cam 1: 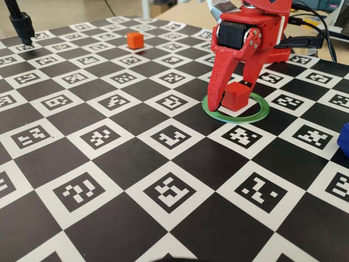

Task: Grab the red cube then put it in the green circle then put the blue cube on top and finally the orange cube on top

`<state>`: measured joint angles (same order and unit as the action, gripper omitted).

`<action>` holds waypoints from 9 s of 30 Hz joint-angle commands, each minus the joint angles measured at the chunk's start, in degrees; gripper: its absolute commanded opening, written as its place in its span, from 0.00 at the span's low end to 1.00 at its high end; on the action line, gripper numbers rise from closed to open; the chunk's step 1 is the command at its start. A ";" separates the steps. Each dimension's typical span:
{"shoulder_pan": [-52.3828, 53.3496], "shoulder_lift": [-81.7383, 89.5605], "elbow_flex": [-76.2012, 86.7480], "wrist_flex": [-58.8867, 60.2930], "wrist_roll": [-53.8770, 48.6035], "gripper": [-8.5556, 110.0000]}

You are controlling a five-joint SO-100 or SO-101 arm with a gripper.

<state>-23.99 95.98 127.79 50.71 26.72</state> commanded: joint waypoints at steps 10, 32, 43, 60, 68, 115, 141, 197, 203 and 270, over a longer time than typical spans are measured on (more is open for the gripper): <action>0.35 1.93 -6.33 3.08 -0.79 0.48; 2.99 10.46 -20.48 26.37 -2.90 0.46; -1.67 10.90 -29.71 32.17 11.43 0.46; -17.05 1.23 -38.58 30.85 21.62 0.43; -22.06 -9.40 -48.78 29.71 24.43 0.43; -30.32 -28.04 -50.36 15.29 29.18 0.44; -29.36 -29.36 -50.27 15.64 22.15 0.43; -27.69 -30.59 -51.06 15.21 -14.68 0.40; -27.95 -30.50 -51.06 15.21 -17.23 0.40; -26.54 -29.44 -58.62 19.78 -19.51 0.07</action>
<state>-51.15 62.58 76.20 68.20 6.59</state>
